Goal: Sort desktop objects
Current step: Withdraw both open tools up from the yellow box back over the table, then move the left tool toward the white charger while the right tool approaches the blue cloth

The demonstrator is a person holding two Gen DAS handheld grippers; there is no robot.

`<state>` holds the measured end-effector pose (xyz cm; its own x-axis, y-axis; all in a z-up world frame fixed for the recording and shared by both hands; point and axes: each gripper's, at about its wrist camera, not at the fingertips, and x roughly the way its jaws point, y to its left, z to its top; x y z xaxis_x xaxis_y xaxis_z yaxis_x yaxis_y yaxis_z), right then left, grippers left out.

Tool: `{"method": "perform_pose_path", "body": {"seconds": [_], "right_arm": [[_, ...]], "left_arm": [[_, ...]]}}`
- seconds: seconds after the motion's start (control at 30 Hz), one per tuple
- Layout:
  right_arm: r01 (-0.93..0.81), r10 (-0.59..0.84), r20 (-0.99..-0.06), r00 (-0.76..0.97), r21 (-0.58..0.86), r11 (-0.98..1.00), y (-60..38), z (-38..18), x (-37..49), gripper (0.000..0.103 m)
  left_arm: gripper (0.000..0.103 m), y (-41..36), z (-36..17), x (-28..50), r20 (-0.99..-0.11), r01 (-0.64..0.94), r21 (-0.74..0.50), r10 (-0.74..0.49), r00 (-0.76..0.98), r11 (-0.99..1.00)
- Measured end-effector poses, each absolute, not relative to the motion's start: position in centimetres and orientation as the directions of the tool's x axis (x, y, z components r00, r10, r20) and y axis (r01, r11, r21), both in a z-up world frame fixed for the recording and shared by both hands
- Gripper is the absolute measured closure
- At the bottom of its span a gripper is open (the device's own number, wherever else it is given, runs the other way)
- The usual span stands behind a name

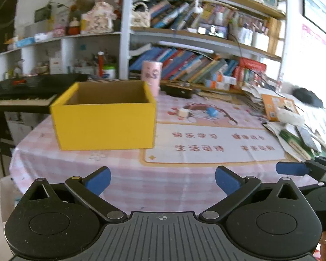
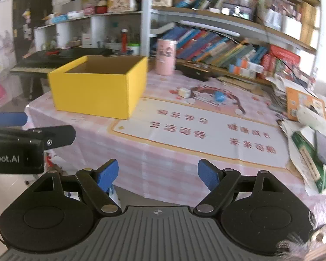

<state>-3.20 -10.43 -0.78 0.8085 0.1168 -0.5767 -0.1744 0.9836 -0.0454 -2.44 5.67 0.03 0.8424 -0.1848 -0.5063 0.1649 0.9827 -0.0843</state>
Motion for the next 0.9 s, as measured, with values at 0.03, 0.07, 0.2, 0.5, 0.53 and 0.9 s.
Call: {"method": "perform_pose_path", "body": {"seconds": [0.03,0.07,0.2,0.5,0.53,0.9], "right_arm": [[-0.161,0.106,-0.578,0.809,-0.044,0.986,-10.8,-0.8,-3.1,0.023],[-0.151,0.098,-0.580,0.809,-0.044,0.988,-11.2,-0.8,-2.9,0.023],[-0.115,0.069,-0.594,0.802,-0.039,0.993,-12.6,-1.1,-2.2,0.023],[-0.091,0.044,-0.617,0.786,-0.045,0.995,-15.4,-1.2,1.3,0.023],[-0.090,0.043,-0.620,0.783,-0.046,0.995,-15.8,-1.2,1.8,0.023],[-0.072,0.029,-0.674,0.738,-0.036,0.997,-21.4,-2.1,7.7,0.023]], "left_arm": [[0.000,5.2,-0.1,-2.2,-0.508,0.180,-0.084,-0.197,0.838,0.980],[0.000,4.8,-0.2,-2.0,-0.512,0.192,-0.081,-0.206,0.834,0.978],[0.000,3.6,-0.4,-0.8,-0.522,0.226,-0.083,-0.236,0.820,0.971],[0.000,0.8,-0.7,2.9,-0.544,0.241,-0.080,-0.245,0.803,0.967],[0.000,0.4,-0.8,3.4,-0.548,0.241,-0.080,-0.245,0.800,0.967],[0.000,-5.0,-1.9,9.5,-0.597,0.254,-0.089,-0.256,0.761,0.963]]}}
